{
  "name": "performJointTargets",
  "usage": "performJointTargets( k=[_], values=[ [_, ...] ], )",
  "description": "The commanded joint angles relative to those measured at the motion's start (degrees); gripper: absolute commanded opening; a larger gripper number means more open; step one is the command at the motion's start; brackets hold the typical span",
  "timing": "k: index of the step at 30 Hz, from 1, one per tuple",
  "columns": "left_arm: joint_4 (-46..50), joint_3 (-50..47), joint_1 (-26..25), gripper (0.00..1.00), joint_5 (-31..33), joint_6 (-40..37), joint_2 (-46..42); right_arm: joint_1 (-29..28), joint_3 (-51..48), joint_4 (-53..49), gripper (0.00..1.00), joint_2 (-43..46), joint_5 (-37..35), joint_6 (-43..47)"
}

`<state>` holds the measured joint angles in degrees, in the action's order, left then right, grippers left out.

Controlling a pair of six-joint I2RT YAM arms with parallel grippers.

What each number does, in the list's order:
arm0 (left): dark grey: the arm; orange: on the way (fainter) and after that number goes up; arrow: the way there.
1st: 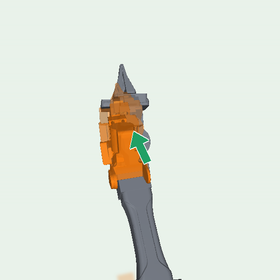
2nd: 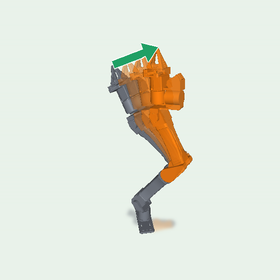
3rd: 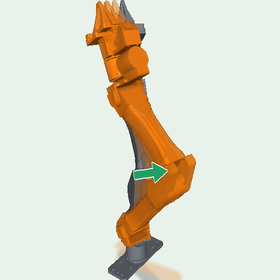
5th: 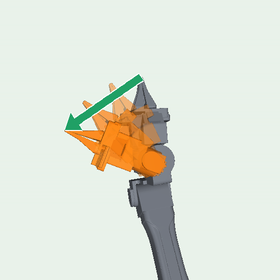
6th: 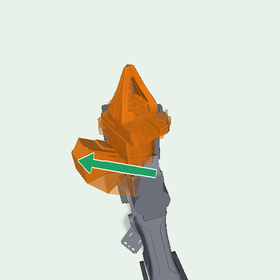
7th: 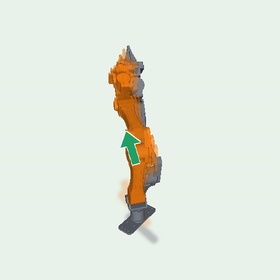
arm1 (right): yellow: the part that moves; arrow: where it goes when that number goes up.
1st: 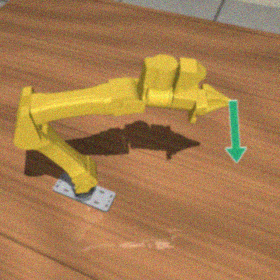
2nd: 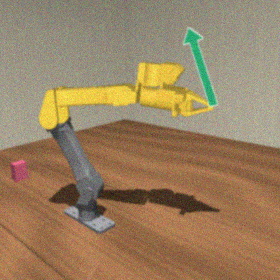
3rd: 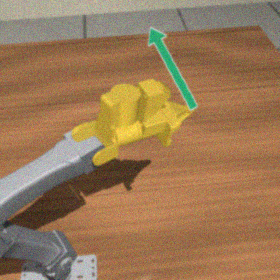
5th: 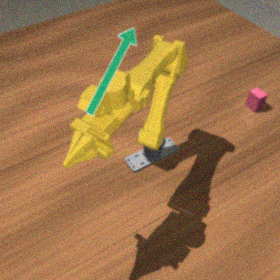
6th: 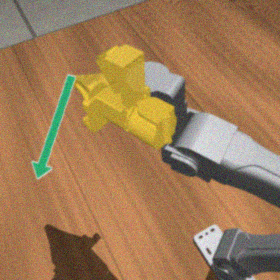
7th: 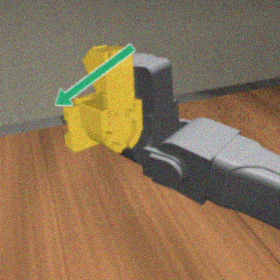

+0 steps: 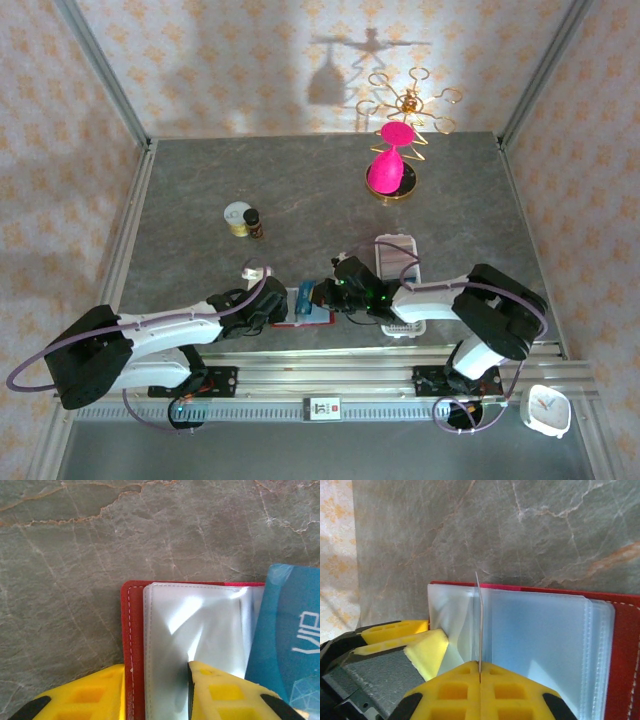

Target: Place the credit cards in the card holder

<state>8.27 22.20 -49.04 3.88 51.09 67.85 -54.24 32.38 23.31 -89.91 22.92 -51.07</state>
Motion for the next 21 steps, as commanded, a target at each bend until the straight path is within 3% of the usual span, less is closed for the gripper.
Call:
performJointTargets(
  k=[1,12,21],
  values=[
    [1.61,-1.98,-0.3,0.32,-1.02,0.56,0.04,-0.42,0.85,1.38,0.0,-0.99,-0.75,-1.16],
    [0.44,-2.55,-0.26,0.32,-1.27,0.75,0.04,-1.39,0.23,2.82,0.0,-2.58,2.38,-1.6],
    [0.37,-3.17,-0.25,0.32,-1.24,1.18,-0.85,-1.4,-0.13,0.49,0.0,-1.21,-0.54,-0.62]
  ],
)
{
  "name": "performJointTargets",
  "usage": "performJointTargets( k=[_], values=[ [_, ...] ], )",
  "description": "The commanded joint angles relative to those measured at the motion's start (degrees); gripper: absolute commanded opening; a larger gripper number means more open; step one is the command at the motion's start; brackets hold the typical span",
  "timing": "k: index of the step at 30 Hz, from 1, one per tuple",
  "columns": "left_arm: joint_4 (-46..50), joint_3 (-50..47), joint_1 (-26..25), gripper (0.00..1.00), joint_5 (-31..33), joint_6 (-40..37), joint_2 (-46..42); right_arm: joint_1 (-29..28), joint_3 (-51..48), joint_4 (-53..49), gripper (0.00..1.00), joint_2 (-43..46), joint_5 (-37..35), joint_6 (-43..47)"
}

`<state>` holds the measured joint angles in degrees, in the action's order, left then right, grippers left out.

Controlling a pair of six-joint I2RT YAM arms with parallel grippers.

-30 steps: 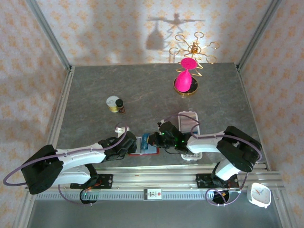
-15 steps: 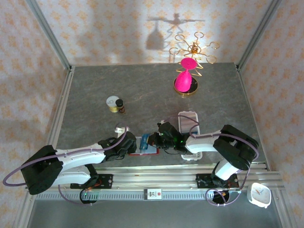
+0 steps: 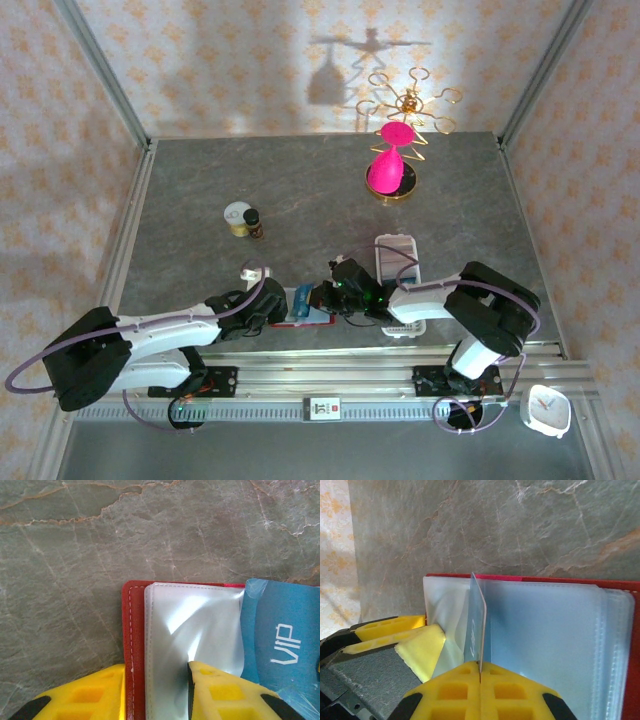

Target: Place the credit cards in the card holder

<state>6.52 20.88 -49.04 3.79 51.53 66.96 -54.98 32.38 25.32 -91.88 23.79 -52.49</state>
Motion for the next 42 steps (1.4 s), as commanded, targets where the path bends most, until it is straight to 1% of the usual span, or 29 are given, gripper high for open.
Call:
performJointTargets(
  k=[1,5,7,8,17,26,34,42],
  values=[
    [2.1,-1.93,-0.27,0.32,-1.16,0.78,0.02,-0.65,0.08,-1.39,0.0,0.43,-0.62,0.88],
    [0.49,-2.84,-0.27,0.33,-1.58,1.5,-0.34,-0.74,0.67,-2.17,0.0,-0.54,1.86,1.33],
    [-0.8,-3.32,-0.27,0.39,-1.94,1.85,-0.38,-0.74,0.5,-2.83,0.0,-0.32,1.94,1.49],
    [-1.58,-3.73,-0.25,0.39,-1.94,2.25,-0.38,-0.73,0.49,-3.3,0.0,-0.15,1.83,1.6],
    [-6.07,-5.74,-0.27,0.36,-1.51,5.05,-0.68,-0.79,1.28,-5.06,0.0,-1.28,3.76,2.3],
    [-7.95,-6.5,-0.28,0.35,-2.81,5.18,-1.08,-0.75,3.55,-4.3,0.0,-3.12,5.34,2.71],
    [-11.7,-7.63,-0.27,0.35,-5.16,5.12,0.07,-0.75,4.36,-3.7,0.0,-4.31,5.48,2.9],
    [-15.19,-8.26,-0.27,0.35,-7.4,4.89,1.33,-0.89,7.4,-5.31,0.0,-6.45,6.04,4.06]
  ],
)
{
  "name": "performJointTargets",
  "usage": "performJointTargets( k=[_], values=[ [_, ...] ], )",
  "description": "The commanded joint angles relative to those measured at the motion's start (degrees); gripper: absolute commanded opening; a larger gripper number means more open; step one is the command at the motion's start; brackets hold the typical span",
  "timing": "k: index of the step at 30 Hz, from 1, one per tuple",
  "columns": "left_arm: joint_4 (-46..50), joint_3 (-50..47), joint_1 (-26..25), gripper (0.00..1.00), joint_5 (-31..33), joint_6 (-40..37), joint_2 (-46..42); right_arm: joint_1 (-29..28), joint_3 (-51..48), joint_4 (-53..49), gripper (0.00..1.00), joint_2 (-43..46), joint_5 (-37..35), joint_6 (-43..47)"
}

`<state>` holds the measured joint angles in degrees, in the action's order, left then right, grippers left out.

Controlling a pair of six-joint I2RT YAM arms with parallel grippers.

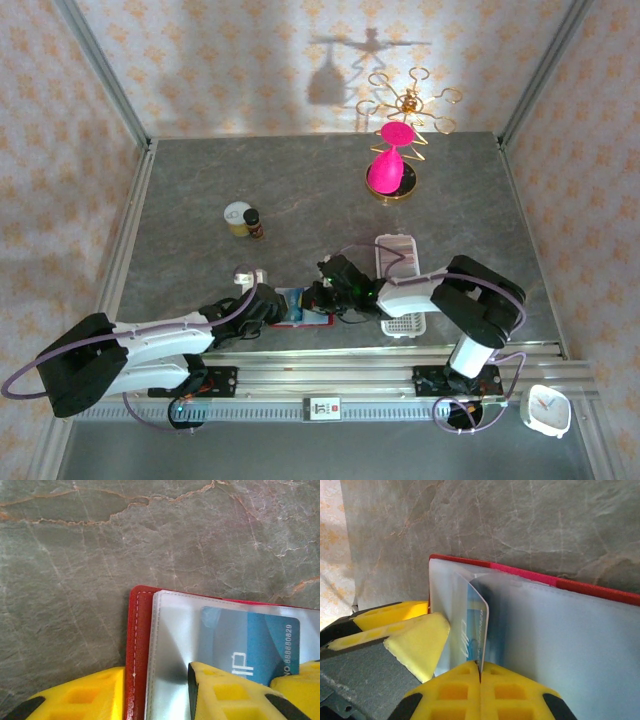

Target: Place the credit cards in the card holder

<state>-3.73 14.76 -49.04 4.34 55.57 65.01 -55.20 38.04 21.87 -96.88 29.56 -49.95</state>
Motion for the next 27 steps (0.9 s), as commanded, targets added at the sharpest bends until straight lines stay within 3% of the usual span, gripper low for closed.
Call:
performJointTargets(
  k=[1,7,13,16,27],
  values=[
    [-5.19,-2.35,-0.27,0.35,-7.94,0.86,3.35,-0.67,2.24,-2.28,0.0,-1.88,0.24,1.7],
    [-6.13,-3.24,-0.27,0.35,-8.25,1.12,2.51,-0.94,4.19,-2.96,0.05,-3.49,0.99,2.05],
    [-5.67,-3.77,-0.27,0.35,-7.77,1.21,1.39,-1.06,5.13,-7.29,0.22,-1.84,-2.52,3.28],
    [-5.75,-4.03,-0.23,0.35,-7.85,1.31,1.08,-1.03,4.51,-8.88,0.25,-0.27,-4.63,3.28],
    [-6.9,-4.48,-0.27,0.35,-8.51,1.0,0.42,-1.92,6.72,-8.87,0.08,-2.96,-4.01,2.93]
  ],
)
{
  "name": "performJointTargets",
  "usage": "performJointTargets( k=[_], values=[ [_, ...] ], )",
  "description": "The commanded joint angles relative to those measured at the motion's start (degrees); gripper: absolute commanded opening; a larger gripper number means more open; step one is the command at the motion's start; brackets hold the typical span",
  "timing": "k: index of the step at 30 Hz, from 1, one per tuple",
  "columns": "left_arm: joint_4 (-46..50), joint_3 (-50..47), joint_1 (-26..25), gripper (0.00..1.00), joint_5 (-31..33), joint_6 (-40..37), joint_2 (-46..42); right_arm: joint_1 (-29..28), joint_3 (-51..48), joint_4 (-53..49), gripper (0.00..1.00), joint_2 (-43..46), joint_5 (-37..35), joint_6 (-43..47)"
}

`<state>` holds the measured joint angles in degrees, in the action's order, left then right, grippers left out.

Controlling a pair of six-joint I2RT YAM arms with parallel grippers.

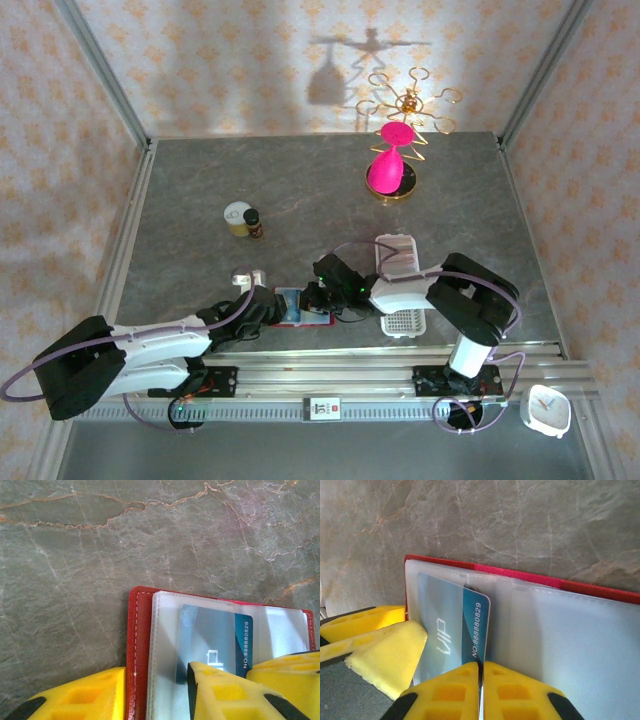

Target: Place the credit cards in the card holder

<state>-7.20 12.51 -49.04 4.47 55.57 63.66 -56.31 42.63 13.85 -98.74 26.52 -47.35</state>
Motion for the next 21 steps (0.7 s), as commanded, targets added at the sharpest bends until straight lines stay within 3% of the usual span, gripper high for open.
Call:
performJointTargets(
  k=[1,11,21],
  values=[
    [-3.49,-2.32,-0.27,0.35,-8.69,1.0,1.68,-0.9,2.44,-0.78,0.07,-1.29,-0.86,0.29],
    [-4.31,-3.41,-0.27,0.35,-8.75,1.51,1.64,-1.42,2.61,3.32,0.07,-1.85,0.98,-1.24],
    [-0.04,-3.11,-0.33,0.29,-6.86,0.75,2.17,-1.44,-1.66,-6.62,0.24,8.88,-10.46,-0.96]
  ],
)
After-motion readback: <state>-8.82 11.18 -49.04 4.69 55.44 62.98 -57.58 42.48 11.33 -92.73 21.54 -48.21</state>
